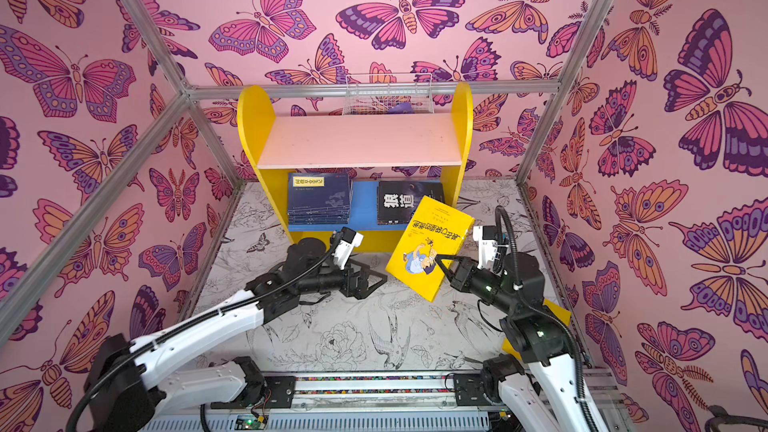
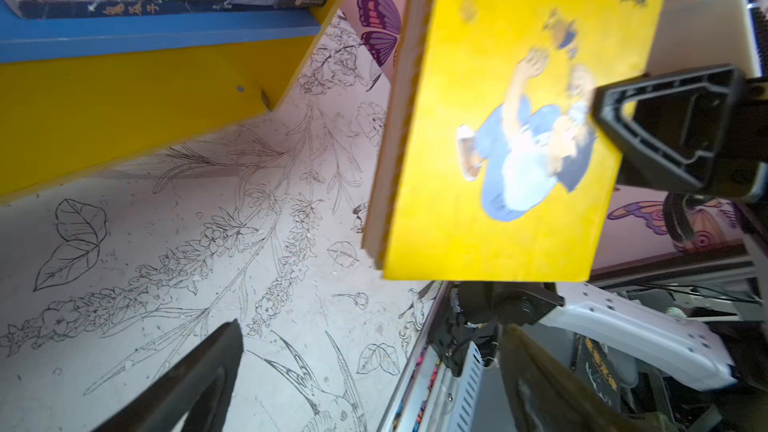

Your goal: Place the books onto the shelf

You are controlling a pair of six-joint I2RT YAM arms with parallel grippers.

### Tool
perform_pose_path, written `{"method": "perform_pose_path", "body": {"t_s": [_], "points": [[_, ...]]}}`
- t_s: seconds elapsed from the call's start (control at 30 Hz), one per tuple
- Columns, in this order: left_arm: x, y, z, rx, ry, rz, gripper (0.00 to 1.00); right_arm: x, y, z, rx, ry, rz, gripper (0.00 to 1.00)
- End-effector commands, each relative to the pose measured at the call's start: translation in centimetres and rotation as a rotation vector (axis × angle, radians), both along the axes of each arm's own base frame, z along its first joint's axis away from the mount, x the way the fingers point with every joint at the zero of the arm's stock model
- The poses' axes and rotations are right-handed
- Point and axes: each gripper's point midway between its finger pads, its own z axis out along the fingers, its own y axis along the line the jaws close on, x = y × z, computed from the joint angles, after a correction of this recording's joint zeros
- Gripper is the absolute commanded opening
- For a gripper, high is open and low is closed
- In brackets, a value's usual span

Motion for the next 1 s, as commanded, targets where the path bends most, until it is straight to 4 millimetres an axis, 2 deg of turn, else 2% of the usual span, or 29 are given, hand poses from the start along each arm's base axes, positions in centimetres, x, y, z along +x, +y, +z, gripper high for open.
{"method": "perform_pose_path", "body": {"t_s": [0.0, 0.13, 0.17, 0.27, 0.33, 0.5, 0.73, 0.9, 0.97], "points": [[-1.3, 0.9, 1.4, -0.081, 0.025, -0.001, 0.98, -0.1, 1.6, 3.5, 0.049, -0.122, 0.075, 0.00], [-2.0, 0.9, 4.5, -0.239, -0.030, -0.025, 0.98, 2.7, 4.1, 5.6, 0.098, -0.231, 0.057, 0.00], [-2.0, 0.8, 4.7, -0.249, -0.035, -0.027, 0.98, 3.2, 5.1, 6.2, 0.102, -0.270, 0.056, 0.00], [-1.4, 0.7, 5.4, -0.268, -0.068, -0.008, 0.98, 5.3, 7.7, 6.4, 0.095, -0.292, 0.020, 0.00], [-0.8, 0.5, 5.6, -0.285, -0.078, 0.009, 0.98, 6.4, 8.7, 6.4, 0.123, -0.278, -0.006, 0.00], [1.2, -0.1, 5.1, -0.319, -0.052, 0.075, 0.92, 8.3, 8.9, 6.6, 0.237, -0.252, -0.075, 0.00], [2.9, 0.5, 4.7, -0.378, -0.042, 0.179, 0.89, 8.8, 7.6, 8.3, 0.223, -0.298, -0.152, 0.00], [3.2, 0.4, 6.5, -0.459, -0.088, 0.174, 0.89, 8.8, 8.4, 7.0, 0.269, -0.237, -0.118, 0.00], [3.6, 0.2, 6.6, -0.467, -0.084, 0.179, 0.87, 9.0, 8.6, 6.5, 0.317, -0.213, -0.113, 0.00]]}}
